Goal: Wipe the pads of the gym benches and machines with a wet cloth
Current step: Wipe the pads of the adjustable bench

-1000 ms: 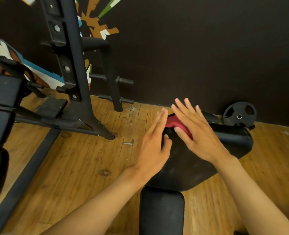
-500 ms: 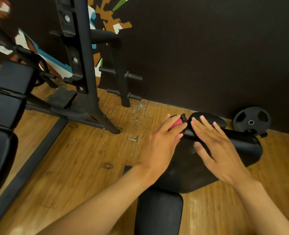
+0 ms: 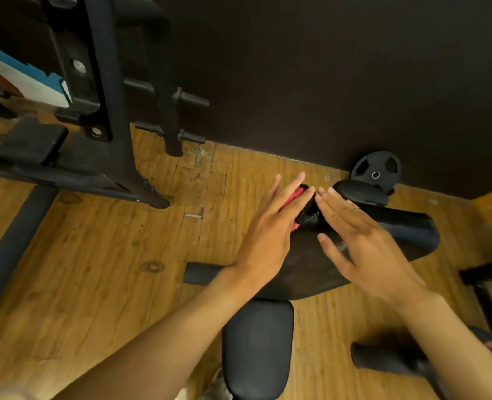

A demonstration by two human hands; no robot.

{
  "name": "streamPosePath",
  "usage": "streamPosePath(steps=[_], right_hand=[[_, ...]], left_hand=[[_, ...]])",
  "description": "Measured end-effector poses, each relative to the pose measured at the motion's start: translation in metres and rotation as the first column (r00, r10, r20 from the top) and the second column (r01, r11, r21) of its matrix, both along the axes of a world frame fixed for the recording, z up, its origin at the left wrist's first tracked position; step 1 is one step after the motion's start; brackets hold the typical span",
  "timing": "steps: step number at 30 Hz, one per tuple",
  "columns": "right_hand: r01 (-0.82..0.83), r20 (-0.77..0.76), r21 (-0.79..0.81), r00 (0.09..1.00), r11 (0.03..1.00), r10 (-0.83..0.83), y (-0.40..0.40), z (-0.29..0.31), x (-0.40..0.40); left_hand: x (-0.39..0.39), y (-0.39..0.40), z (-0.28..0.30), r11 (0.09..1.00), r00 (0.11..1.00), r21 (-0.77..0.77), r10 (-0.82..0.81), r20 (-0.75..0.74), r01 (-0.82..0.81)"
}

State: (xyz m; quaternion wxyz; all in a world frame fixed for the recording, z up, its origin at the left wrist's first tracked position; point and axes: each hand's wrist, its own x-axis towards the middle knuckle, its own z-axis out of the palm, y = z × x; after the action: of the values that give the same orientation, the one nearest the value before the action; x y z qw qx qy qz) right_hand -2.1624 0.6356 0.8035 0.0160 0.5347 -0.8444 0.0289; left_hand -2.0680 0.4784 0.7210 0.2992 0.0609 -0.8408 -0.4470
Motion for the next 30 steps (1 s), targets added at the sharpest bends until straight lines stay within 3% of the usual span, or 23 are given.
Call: streamPosePath(steps=[8, 15, 19, 22, 26, 30], right_hand=[[0.080, -0.051, 0.082, 0.996, 0.993, -0.076, -0.004, 0.003, 0.017], [0.050, -0.093, 0.065, 0.995, 0.997, -0.044, -0.008, -0.002, 0.019], [-0.036, -0.169, 0.069, 0.984, 0.997, 0.048, -0.012, -0.003, 0.018], [-0.108, -0.264, 0.122, 0.955, 0.987, 0.137, -0.014, 0.000, 0.017], [-0.132, -0.268, 0.151, 0.949, 0.980, 0.169, -0.016, 0.001, 0.016], [-0.132, -0.329, 0.174, 0.926, 0.976, 0.184, -0.017, 0.000, 0.021]], left_hand=[[0.016, 0.001, -0.042, 0.994, 0.968, 0.015, 0.112, -0.224, -0.111], [0.006, 0.007, -0.022, 0.989, 0.981, -0.080, 0.114, -0.155, -0.127], [0.025, 0.012, -0.063, 0.984, 0.973, 0.059, 0.176, -0.151, -0.169], [0.026, 0.021, -0.060, 0.960, 0.966, 0.161, 0.244, -0.088, -0.228], [0.015, 0.031, -0.033, 0.973, 0.956, 0.122, 0.216, -0.196, -0.195], [0.023, 0.035, -0.088, 0.953, 0.955, 0.169, 0.272, -0.117, -0.250]])
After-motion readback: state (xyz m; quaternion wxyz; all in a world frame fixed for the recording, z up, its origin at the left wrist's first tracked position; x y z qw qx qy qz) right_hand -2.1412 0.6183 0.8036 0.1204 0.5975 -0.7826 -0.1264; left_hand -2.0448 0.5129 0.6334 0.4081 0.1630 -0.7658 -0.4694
